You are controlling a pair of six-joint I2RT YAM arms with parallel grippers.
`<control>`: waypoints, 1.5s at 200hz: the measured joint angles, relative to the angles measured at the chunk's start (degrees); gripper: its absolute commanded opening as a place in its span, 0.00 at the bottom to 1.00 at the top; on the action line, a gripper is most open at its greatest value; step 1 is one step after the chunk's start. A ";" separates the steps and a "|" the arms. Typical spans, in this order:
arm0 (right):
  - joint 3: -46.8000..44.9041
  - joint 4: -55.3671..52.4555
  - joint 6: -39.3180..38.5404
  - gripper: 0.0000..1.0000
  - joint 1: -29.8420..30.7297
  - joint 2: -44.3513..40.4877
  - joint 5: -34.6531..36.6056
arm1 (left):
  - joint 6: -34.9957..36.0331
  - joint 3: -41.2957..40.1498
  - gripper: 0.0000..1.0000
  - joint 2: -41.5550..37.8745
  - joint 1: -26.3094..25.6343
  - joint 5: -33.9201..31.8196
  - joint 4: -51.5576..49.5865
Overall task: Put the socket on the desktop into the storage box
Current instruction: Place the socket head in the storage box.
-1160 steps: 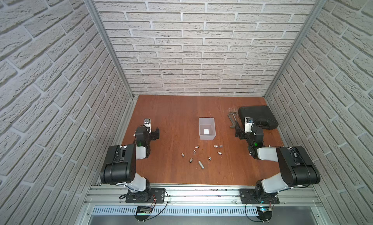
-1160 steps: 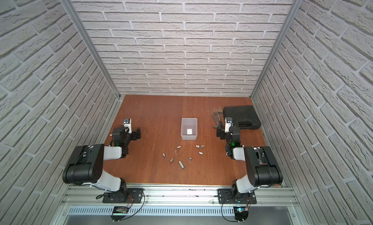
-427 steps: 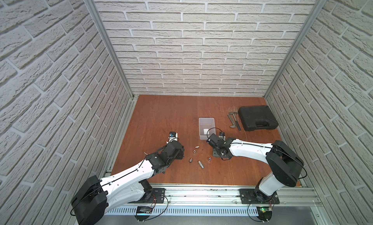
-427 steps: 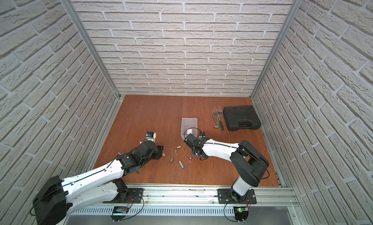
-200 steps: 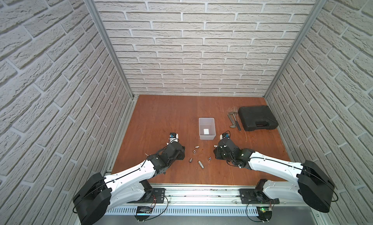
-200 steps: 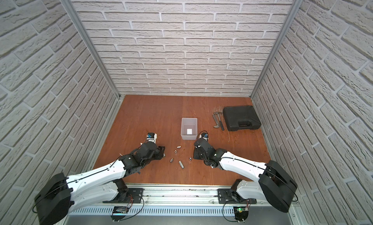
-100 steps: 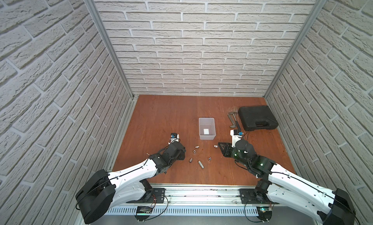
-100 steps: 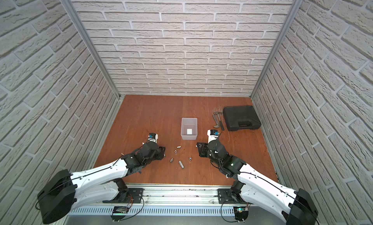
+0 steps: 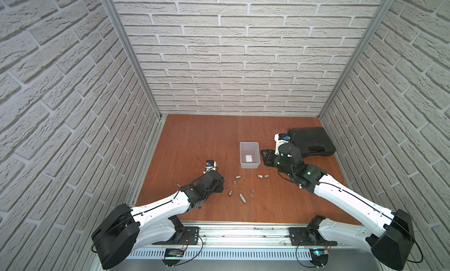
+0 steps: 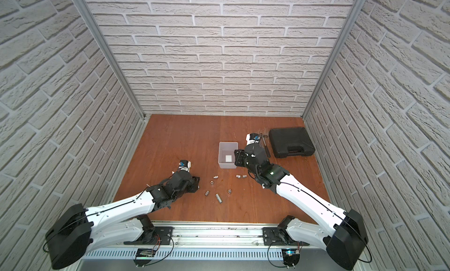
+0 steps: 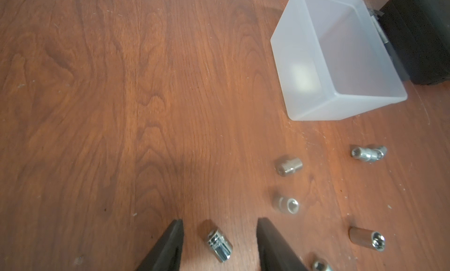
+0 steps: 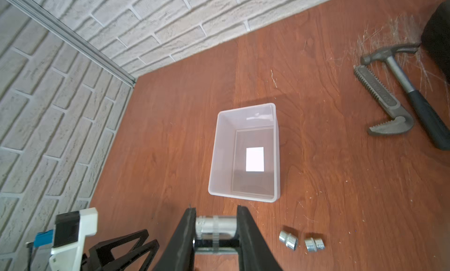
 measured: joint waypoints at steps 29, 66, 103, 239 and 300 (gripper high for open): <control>5.46 -2.21 -0.81 0.02 -0.79 8.41 -3.23 | 0.07 0.00 0.55 -0.20 0.02 -0.07 -0.33; 10.19 -2.95 -1.40 0.02 -0.94 16.11 -6.01 | 0.04 0.00 0.55 -0.28 0.02 -0.28 -0.33; 12.46 -2.84 -1.79 0.02 -1.38 21.20 -7.74 | 0.07 0.00 0.56 -0.42 0.13 -0.52 -0.37; 12.15 -2.60 -3.98 0.59 -2.56 21.33 -8.52 | 0.07 0.00 0.62 -0.68 1.03 -0.87 -0.35; -2.16 -0.24 -6.60 0.45 0.04 2.67 -5.92 | -0.17 0.00 0.60 0.09 0.98 -0.26 -0.31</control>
